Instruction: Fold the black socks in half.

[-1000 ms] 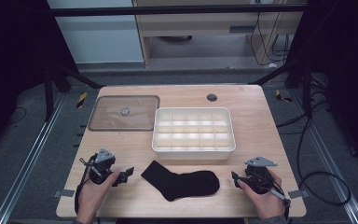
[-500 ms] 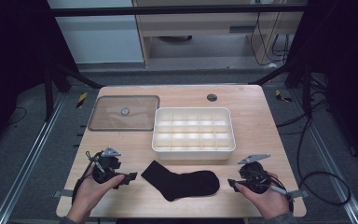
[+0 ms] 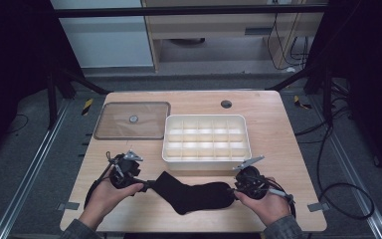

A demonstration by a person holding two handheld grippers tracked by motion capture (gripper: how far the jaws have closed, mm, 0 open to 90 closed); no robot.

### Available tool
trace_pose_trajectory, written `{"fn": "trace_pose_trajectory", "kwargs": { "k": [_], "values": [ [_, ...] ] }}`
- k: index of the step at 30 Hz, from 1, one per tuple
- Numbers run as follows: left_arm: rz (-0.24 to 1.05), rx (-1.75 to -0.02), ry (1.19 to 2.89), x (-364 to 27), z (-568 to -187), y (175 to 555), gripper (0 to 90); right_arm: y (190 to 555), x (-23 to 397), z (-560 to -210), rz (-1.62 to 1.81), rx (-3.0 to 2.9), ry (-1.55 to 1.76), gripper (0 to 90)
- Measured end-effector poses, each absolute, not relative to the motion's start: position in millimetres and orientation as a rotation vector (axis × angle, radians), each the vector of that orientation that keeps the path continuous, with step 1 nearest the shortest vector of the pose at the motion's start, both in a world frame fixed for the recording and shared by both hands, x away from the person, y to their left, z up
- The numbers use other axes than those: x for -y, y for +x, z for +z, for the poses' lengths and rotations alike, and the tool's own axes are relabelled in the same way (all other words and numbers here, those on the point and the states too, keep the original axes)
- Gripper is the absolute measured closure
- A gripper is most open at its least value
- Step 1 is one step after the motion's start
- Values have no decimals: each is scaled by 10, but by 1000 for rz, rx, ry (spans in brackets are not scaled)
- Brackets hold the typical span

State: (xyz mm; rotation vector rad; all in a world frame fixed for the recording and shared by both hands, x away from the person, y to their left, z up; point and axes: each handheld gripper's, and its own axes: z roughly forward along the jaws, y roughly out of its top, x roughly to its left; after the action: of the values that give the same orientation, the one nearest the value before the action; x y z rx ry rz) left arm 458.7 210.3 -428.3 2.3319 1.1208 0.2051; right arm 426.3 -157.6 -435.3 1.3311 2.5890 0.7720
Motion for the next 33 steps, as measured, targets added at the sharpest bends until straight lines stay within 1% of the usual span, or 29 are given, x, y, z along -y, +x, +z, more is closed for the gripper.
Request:
{"fn": "trace_pose_trajectory", "kwargs": {
  "k": [4,9,13,18,19,20,21,23,24,25,27,29,30,31,33],
  "values": [
    [194,-1119,2361,-2020,-4361,4649,289,4353,1575,-4443,766,-2584,1366,619],
    [203,-1108,2381,-1968,-4393,4665,298,4403,1542,-4583,759,-2594,1429,561],
    [205,-1117,2379,-1970,-4408,4673,297,4420,1501,-4615,742,-2604,1433,543],
    [196,-1128,2385,-1986,-4455,4687,302,4449,1486,-4643,730,-2614,1432,556],
    [193,-1130,2383,-1987,-4461,4688,310,4446,1481,-4653,716,-2627,1425,597],
    [193,-1130,2383,-1987,-4461,4688,312,4446,1481,-4653,716,-2627,1425,597],
    [186,-1128,2387,-1980,-4466,4691,316,4440,1472,-4671,704,-2640,1421,628],
    [181,-1126,2392,-1972,-4470,4695,322,4432,1463,-4678,699,-2642,1422,644],
    [172,-1125,2400,-1959,-4476,4702,324,4430,1459,-4684,697,-2648,1413,670],
    [168,-1124,2405,-1945,-4480,4707,333,4426,1451,-4688,698,-2658,1404,728],
    [172,-1116,2429,-1914,-4487,4716,357,4408,1430,-4681,690,-2676,1375,811],
    [177,-1115,2449,-1884,-4491,4730,387,4392,1420,-4665,683,-2681,1358,831],
    [172,-1114,2455,-1872,-4496,4738,387,4392,1420,-4665,683,-2681,1358,831],
    [163,-1118,2469,-1856,-4511,4760,410,4378,1425,-4647,689,-2684,1355,837],
    [160,-1121,2477,-1854,-4518,4771,418,4373,1434,-4642,696,-2683,1349,837]
  ]
}}
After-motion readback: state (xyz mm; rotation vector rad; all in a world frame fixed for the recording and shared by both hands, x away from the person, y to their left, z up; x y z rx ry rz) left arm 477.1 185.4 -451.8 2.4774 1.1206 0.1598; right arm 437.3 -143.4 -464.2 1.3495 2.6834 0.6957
